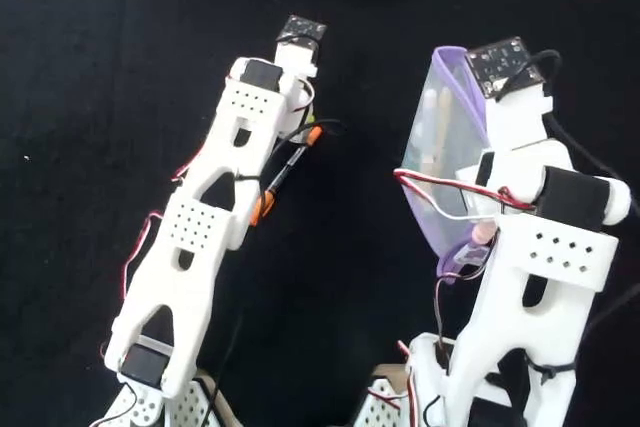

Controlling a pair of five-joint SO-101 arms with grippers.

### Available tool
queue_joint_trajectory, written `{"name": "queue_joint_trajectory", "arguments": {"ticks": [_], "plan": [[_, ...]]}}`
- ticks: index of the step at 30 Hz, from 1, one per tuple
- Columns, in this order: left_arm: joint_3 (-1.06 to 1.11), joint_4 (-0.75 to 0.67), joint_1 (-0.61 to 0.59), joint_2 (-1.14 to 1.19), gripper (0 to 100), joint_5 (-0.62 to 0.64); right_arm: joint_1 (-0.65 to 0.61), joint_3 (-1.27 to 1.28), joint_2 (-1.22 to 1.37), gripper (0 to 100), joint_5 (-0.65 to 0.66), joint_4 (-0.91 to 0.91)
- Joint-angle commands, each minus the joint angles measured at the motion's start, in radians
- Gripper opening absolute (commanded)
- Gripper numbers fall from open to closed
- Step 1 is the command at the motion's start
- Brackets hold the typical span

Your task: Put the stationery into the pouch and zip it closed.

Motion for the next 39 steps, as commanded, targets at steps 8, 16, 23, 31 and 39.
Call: {"name": "queue_joint_trajectory", "arguments": {"ticks": [8, 16, 23, 31, 39], "plan": [[-0.323, 0.153, 0.065, 0.051, 17, -0.006, -0.017, -0.001, -0.005, 1.1, 0.003, -0.021], [-0.268, 0.133, 0.059, 0.106, 16, -0.071, -0.017, -0.001, -0.005, 1.1, 0.003, -0.021], [-0.277, 0.110, 0.058, 0.169, 16, -0.074, -0.017, 0.001, -0.005, 1.1, 0.003, -0.021], [-0.277, 0.110, 0.058, 0.170, 7, -0.078, -0.015, 0.001, -0.005, 1.1, 0.003, -0.021], [-0.291, 0.110, 0.045, 0.169, 3, -0.160, -0.017, 0.001, -0.005, 1.1, 0.003, -0.020]]}}
